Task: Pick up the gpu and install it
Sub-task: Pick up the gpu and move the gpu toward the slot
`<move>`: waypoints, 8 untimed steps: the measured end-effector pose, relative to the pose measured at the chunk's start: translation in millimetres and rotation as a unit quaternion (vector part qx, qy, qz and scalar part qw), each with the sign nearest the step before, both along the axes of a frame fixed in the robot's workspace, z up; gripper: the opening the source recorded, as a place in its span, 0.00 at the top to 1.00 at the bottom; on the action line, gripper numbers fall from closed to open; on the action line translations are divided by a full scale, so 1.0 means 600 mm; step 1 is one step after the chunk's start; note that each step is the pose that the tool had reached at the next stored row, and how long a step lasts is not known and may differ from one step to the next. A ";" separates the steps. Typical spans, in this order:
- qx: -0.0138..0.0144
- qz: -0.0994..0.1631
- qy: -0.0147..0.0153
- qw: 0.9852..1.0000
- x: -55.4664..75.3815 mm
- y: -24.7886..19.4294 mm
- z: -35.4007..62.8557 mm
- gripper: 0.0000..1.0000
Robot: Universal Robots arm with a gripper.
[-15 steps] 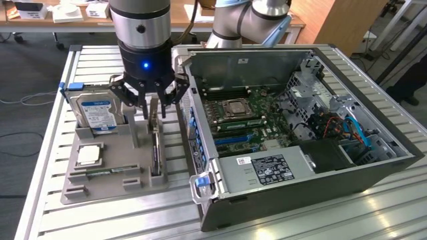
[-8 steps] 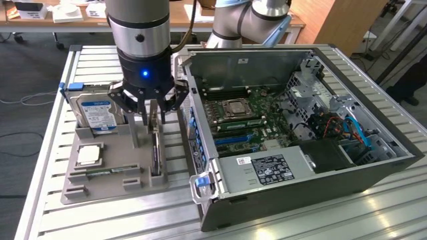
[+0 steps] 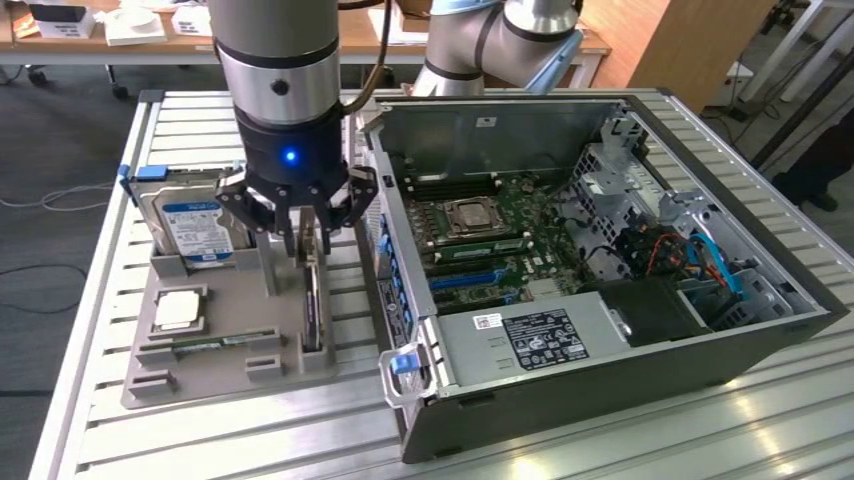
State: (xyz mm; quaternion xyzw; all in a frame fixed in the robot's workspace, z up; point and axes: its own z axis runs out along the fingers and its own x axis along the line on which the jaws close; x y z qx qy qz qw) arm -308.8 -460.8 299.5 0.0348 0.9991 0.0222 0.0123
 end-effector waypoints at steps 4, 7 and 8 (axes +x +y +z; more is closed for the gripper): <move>0.000 0.000 0.000 1.000 0.000 -0.0006 -0.012 0.58; 0.000 0.002 0.000 1.000 0.000 -0.0007 -0.021 0.58; 0.000 0.002 0.000 1.000 0.000 -0.0007 -0.024 0.58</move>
